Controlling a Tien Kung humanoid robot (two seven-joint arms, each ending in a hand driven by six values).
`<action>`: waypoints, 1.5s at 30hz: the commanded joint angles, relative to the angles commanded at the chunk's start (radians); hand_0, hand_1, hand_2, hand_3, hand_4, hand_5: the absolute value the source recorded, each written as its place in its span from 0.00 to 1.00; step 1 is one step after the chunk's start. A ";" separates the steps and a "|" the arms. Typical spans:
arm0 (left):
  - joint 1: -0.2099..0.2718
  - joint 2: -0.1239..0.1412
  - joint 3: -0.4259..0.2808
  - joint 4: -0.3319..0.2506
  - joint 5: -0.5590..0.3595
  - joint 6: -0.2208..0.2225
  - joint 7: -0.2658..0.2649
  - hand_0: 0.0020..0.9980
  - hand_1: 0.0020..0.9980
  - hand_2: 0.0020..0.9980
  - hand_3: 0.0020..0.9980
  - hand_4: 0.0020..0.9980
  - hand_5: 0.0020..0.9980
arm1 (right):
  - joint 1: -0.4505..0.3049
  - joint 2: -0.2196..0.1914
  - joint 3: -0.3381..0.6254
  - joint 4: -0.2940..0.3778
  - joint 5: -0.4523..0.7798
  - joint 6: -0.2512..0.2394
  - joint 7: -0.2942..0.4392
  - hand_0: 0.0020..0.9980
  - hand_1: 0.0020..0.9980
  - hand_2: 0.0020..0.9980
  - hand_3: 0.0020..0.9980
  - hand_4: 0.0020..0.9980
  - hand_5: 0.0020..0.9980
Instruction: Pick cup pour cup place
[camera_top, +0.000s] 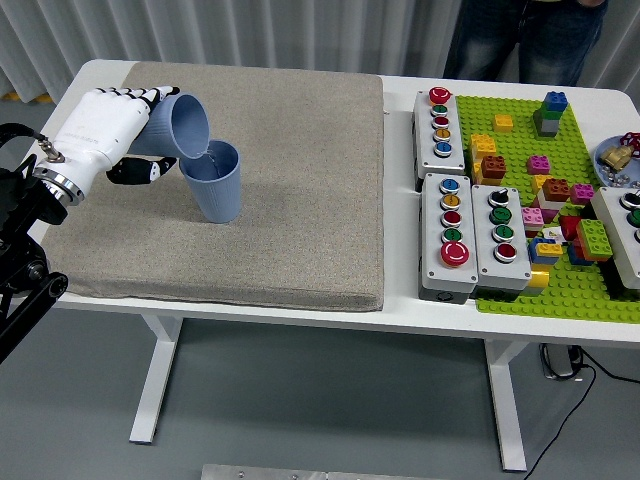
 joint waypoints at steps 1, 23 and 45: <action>0.000 0.001 0.001 0.000 0.000 0.000 0.001 0.57 0.60 0.76 0.74 0.32 0.00 | -0.001 0.000 0.000 0.000 0.001 0.000 0.000 0.75 0.70 0.75 0.61 0.10 0.26; -0.016 0.014 0.019 0.001 0.000 -0.004 0.014 0.57 0.60 0.76 0.74 0.32 0.00 | 0.002 -0.001 -0.003 0.000 0.008 -0.001 0.002 0.75 0.70 0.75 0.61 0.10 0.25; -0.020 0.018 0.027 -0.003 0.000 -0.014 0.021 0.57 0.60 0.76 0.74 0.33 0.00 | -0.002 -0.001 -0.004 0.000 0.010 -0.002 0.002 0.75 0.70 0.75 0.61 0.10 0.25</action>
